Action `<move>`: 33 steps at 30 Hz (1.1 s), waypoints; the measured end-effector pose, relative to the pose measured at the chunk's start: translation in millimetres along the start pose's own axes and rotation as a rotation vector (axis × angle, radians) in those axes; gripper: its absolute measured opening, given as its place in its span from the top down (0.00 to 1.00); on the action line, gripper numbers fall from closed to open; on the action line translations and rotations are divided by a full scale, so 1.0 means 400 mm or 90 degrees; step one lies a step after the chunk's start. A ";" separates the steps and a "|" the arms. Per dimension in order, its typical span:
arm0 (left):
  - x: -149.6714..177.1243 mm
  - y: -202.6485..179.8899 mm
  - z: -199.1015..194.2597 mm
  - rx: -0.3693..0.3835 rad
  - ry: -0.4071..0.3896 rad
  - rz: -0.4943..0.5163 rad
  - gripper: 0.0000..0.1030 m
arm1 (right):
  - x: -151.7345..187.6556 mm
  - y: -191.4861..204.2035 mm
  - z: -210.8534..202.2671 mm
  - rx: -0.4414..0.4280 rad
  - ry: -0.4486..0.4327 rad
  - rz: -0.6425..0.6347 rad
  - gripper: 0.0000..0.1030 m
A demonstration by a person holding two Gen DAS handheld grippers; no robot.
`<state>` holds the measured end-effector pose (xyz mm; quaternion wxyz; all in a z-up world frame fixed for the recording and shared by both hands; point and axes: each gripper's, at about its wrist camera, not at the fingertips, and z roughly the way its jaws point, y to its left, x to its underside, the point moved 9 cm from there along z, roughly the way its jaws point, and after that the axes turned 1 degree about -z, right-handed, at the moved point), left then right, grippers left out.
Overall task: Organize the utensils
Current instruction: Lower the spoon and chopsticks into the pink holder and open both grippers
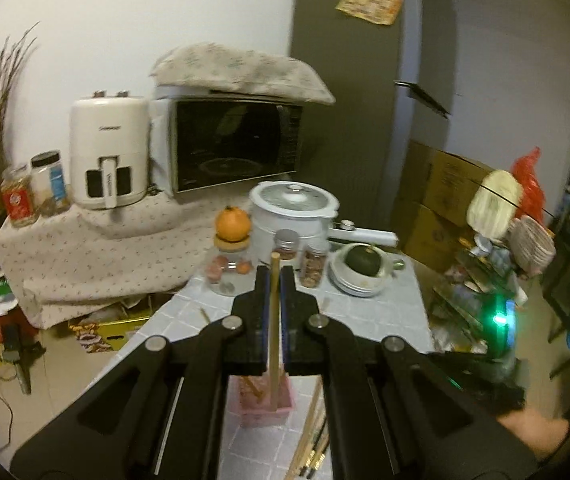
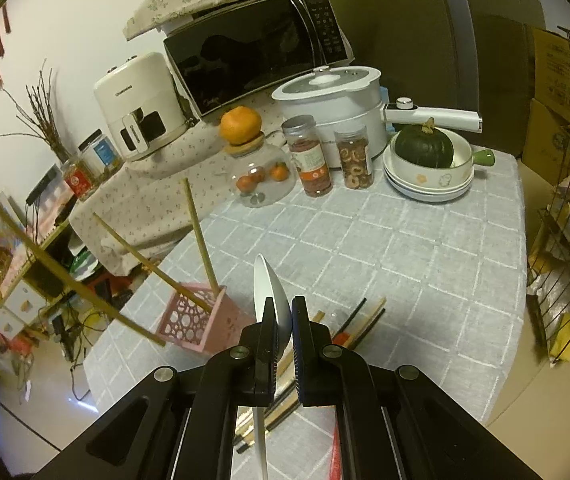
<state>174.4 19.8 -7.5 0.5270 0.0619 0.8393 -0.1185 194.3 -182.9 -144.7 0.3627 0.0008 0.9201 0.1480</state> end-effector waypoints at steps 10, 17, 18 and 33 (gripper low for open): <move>0.070 0.070 0.154 -0.009 0.121 -0.033 0.95 | -0.088 0.128 -0.019 -0.012 -0.169 -0.051 0.94; 0.103 0.072 0.198 0.009 0.176 -0.001 0.95 | -0.116 0.214 0.028 0.005 -0.267 -0.067 0.94; 0.105 0.074 0.202 0.012 0.181 0.001 0.95 | -0.117 0.222 0.039 0.010 -0.281 -0.064 0.94; 0.148 0.213 0.146 -0.010 0.206 -0.035 0.67 | -0.119 0.265 0.063 0.093 -0.462 -0.084 0.94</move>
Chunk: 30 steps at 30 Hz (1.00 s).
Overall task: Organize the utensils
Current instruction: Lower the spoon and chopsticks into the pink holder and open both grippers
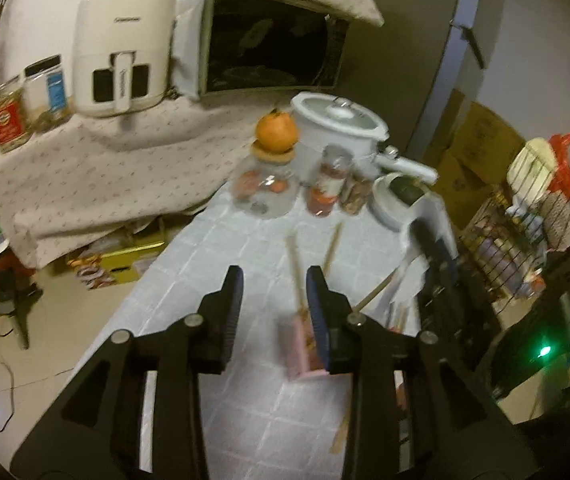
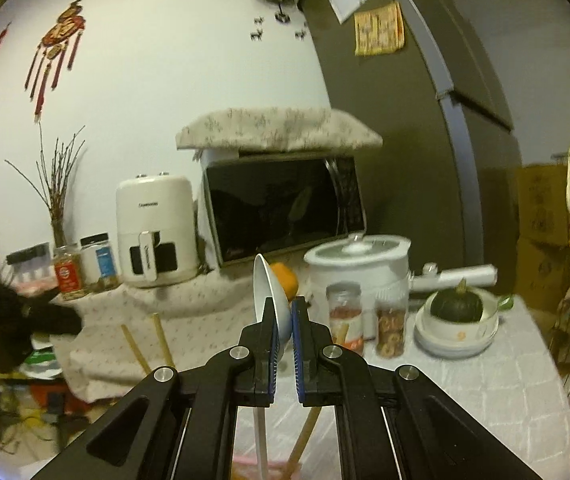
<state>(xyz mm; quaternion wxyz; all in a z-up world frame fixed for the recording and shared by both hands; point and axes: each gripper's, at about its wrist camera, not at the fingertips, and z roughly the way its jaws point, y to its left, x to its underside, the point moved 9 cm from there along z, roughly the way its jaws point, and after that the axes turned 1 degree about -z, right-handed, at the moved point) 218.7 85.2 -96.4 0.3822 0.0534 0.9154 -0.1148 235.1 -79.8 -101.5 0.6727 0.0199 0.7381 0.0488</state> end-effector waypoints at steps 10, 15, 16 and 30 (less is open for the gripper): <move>0.066 0.043 0.058 -0.021 0.050 -0.005 0.67 | 0.086 0.014 0.008 0.039 0.009 -0.032 0.93; 0.088 0.036 0.076 -0.025 0.069 0.002 0.67 | 0.108 0.001 0.000 0.027 0.035 -0.017 0.73; 0.092 0.034 0.081 -0.025 0.074 0.004 0.67 | 0.106 -0.001 -0.004 0.021 0.038 -0.014 0.70; 0.131 -0.024 0.047 -0.029 0.106 -0.019 0.35 | -0.049 -0.103 -0.073 -0.009 0.156 -0.047 0.38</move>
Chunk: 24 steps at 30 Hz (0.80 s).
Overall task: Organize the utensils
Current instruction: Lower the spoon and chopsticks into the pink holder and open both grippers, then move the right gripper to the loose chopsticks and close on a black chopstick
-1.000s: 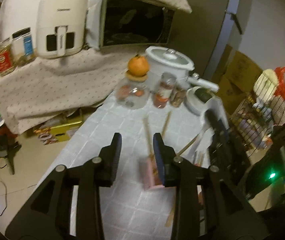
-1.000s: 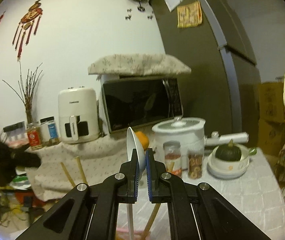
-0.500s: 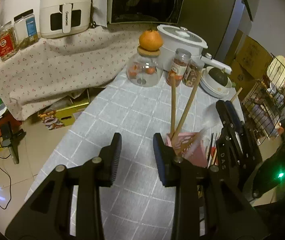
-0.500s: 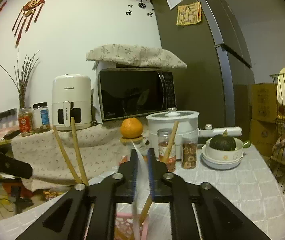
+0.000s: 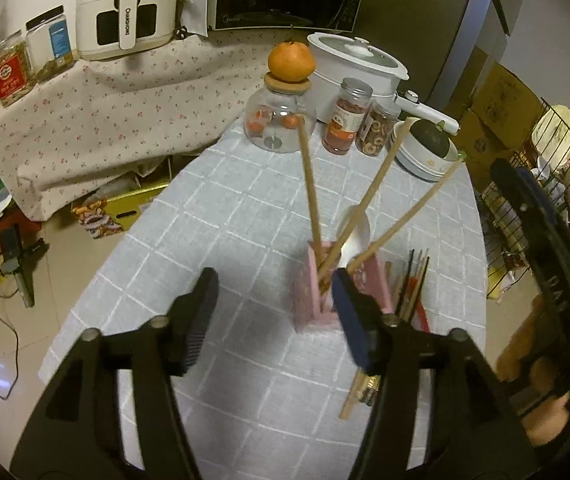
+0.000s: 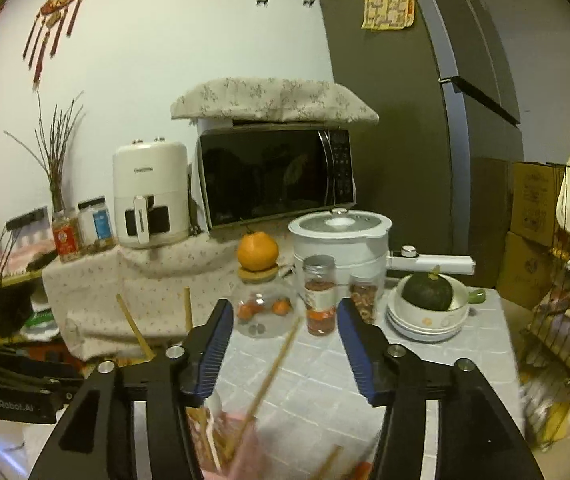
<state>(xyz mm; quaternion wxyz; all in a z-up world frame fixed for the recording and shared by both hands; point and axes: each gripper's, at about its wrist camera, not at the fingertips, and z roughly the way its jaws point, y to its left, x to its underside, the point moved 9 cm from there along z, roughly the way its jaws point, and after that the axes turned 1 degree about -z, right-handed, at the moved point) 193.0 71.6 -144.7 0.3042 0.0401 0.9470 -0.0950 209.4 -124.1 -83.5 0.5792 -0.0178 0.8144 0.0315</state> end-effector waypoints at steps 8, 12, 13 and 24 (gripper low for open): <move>0.050 -0.045 -0.022 -0.004 0.017 -0.025 0.21 | 0.043 -0.107 -0.018 0.023 0.161 -0.038 0.26; 0.083 -0.073 -0.007 -0.008 0.045 -0.033 0.20 | 0.081 -0.158 -0.029 0.032 0.218 -0.033 0.21; 0.090 -0.079 -0.002 -0.007 0.050 -0.036 0.20 | 0.088 -0.165 -0.031 0.032 0.226 -0.030 0.21; 0.138 -0.081 0.055 -0.036 0.038 -0.023 0.20 | 0.250 -0.237 0.053 0.032 0.385 0.014 0.19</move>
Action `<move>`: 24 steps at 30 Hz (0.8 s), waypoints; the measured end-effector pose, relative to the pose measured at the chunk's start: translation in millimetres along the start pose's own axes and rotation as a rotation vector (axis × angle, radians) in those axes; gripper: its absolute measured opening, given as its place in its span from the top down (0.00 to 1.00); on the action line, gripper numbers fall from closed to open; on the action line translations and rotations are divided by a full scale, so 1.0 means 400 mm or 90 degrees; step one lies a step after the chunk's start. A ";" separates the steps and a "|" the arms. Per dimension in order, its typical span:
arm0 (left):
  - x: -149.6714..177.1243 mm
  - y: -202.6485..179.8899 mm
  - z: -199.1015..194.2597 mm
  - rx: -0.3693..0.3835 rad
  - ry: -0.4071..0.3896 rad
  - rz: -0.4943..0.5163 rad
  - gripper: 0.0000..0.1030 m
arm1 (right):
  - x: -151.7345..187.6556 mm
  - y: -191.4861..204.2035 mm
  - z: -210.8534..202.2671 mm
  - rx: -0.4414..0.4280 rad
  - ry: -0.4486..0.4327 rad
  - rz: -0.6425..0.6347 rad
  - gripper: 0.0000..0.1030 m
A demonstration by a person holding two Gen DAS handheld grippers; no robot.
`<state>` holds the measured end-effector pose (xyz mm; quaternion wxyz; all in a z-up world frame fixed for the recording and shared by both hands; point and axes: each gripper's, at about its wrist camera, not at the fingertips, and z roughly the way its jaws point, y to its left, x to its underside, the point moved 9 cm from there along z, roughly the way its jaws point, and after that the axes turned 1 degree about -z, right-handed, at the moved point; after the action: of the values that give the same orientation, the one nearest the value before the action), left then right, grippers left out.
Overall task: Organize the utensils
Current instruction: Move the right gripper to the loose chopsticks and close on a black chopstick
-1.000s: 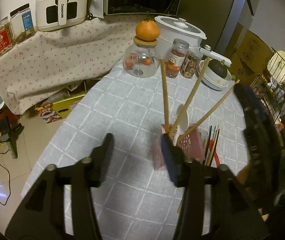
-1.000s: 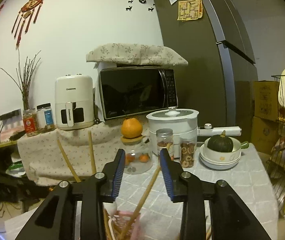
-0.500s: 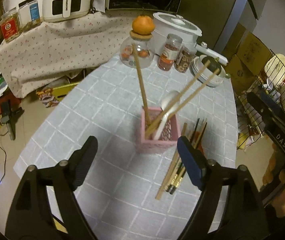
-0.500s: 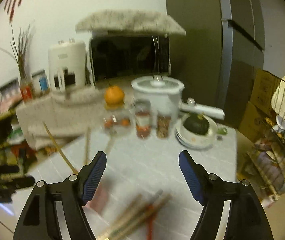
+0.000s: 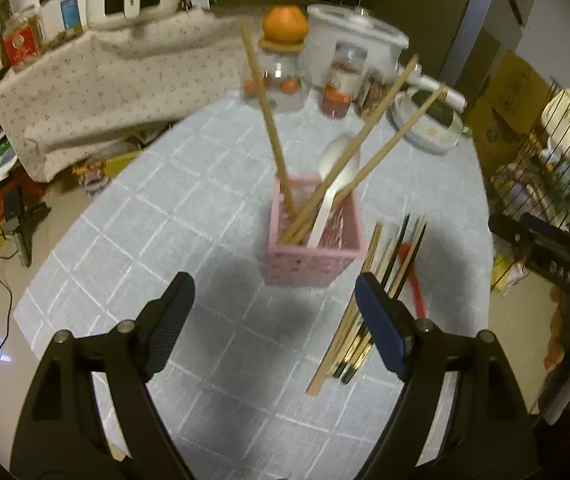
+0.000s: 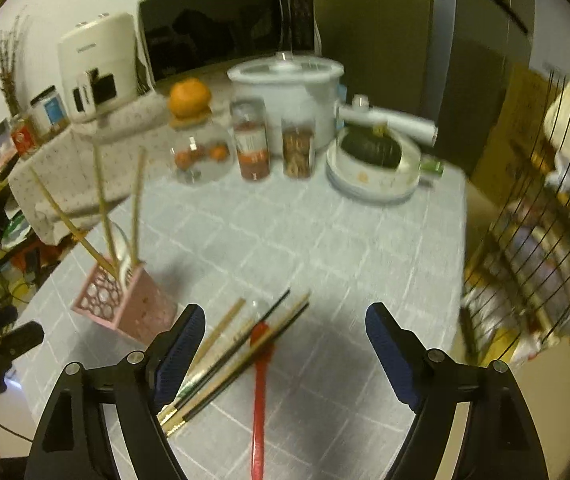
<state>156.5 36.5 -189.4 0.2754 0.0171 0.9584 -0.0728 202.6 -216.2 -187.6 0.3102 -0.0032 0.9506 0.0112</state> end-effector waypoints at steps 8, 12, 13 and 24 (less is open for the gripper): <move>0.044 -0.039 0.057 0.022 0.045 0.047 0.20 | 0.090 -0.044 0.210 -0.020 0.185 0.060 0.19; 0.057 -0.065 0.075 0.023 0.056 0.086 0.20 | 0.113 -0.072 0.258 -0.035 0.208 0.110 0.22; 0.060 -0.068 0.078 0.024 0.059 0.089 0.20 | 0.113 -0.076 0.264 -0.038 0.209 0.117 0.23; 0.072 -0.073 0.097 0.030 0.088 0.104 0.20 | 0.108 -0.052 0.326 -0.101 0.244 0.185 0.66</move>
<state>150.3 1.7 -233.6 0.2134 0.1063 0.9685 -0.0717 244.7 -234.1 -318.8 0.1181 0.1073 0.9786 0.1299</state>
